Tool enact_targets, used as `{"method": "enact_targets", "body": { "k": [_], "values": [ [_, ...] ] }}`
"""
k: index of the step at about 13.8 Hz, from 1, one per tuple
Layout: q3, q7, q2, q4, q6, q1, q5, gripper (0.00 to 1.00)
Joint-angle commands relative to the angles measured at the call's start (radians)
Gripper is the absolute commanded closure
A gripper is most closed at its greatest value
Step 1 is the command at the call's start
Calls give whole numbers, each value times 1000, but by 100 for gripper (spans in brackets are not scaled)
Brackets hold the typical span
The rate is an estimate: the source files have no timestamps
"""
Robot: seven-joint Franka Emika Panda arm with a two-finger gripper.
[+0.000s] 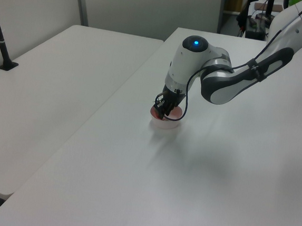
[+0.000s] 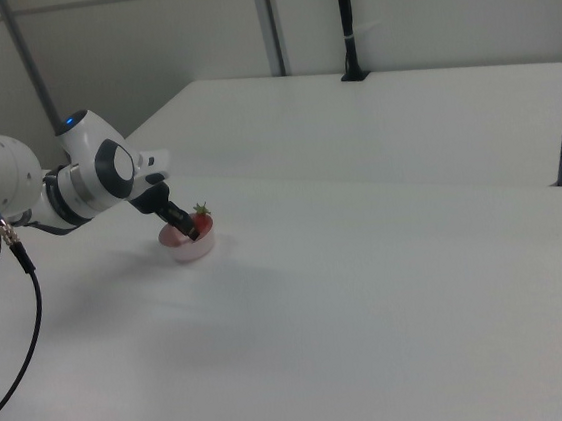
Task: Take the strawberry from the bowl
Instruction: 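Close the gripper on the strawberry and lift it from the bowl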
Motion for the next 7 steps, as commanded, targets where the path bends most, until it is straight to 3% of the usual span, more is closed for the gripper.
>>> {"method": "enact_targets", "body": {
  "k": [1, 3, 4, 7],
  "values": [
    [1, -9, -28, -22, -13, -7, -10, 49],
    [1, -7, -24, -22, -13, -11, -16, 29],
    [1, -7, -24, -22, -13, -11, -17, 24],
    [0, -7, -21, -22, -13, -14, -19, 22]
  ]
}}
